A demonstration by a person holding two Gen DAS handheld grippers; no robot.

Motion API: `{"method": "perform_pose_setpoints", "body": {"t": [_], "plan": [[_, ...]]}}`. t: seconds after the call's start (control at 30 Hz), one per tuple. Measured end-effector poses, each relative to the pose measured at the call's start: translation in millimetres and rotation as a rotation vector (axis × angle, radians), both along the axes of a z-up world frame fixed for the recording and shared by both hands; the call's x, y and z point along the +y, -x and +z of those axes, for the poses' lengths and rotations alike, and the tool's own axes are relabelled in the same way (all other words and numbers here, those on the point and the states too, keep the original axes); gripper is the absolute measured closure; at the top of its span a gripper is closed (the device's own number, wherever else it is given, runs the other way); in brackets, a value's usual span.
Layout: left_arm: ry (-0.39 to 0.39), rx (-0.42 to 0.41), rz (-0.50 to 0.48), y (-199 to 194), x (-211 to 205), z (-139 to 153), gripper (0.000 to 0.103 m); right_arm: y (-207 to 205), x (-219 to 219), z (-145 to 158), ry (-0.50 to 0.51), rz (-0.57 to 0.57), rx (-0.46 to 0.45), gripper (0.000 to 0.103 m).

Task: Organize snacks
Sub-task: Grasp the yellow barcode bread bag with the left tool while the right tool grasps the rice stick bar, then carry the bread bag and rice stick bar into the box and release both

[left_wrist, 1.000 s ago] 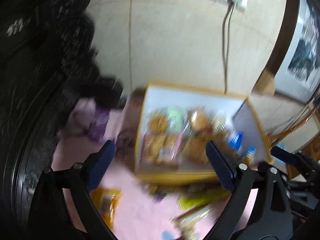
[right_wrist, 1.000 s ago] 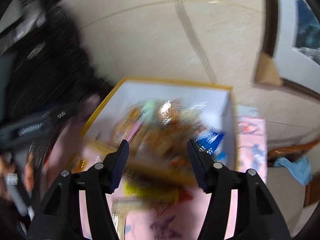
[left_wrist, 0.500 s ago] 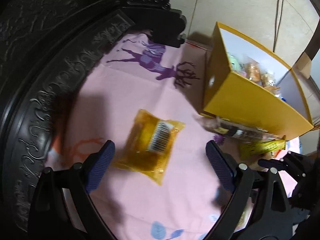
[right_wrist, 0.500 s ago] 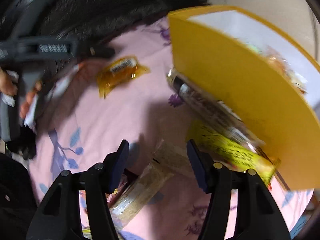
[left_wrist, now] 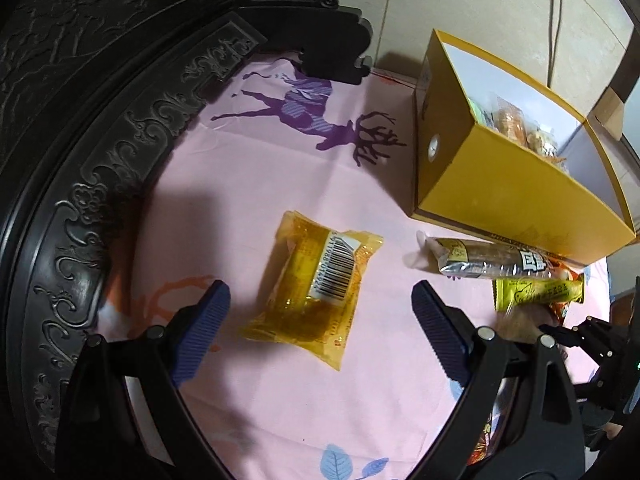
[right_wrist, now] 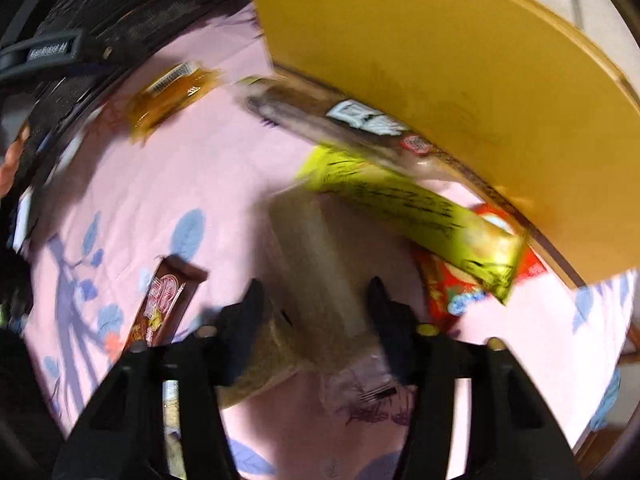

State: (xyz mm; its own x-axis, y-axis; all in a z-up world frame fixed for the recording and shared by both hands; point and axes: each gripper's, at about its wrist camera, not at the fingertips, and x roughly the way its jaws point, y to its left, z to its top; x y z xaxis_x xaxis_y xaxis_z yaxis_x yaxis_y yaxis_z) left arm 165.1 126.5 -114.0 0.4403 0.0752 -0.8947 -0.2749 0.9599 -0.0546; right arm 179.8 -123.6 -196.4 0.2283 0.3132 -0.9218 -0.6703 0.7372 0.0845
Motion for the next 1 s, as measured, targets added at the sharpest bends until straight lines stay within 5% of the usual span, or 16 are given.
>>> {"method": "perform_pose_setpoints", "body": {"t": [0.2,0.4,0.43,0.5,0.7,0.83,1.0], "plan": [[-0.021,0.038,-0.050,-5,-2,-20,0.009,1,18,-1,-0.016,-0.098,-0.025,0.066],[-0.038,0.087,-0.031,-16,9,-49,0.010,12,26,32,-0.083,-0.124,-0.040,0.066],[-0.027,0.092,-0.026,-19,11,-54,0.014,15,26,35,-0.090,-0.134,-0.040,0.067],[0.004,0.103,-0.032,-23,13,-61,0.050,19,20,41,-0.101,-0.157,-0.041,0.069],[-0.044,0.080,-0.065,-26,-3,-64,0.059,34,-13,55,-0.120,-0.232,-0.046,0.076],[-0.035,0.072,-0.180,-19,-43,-61,0.063,33,-31,46,-0.124,-0.273,0.000,0.076],[-0.012,0.064,-0.236,-7,-78,-61,0.063,27,-15,34,-0.105,-0.206,0.030,0.076]]}}
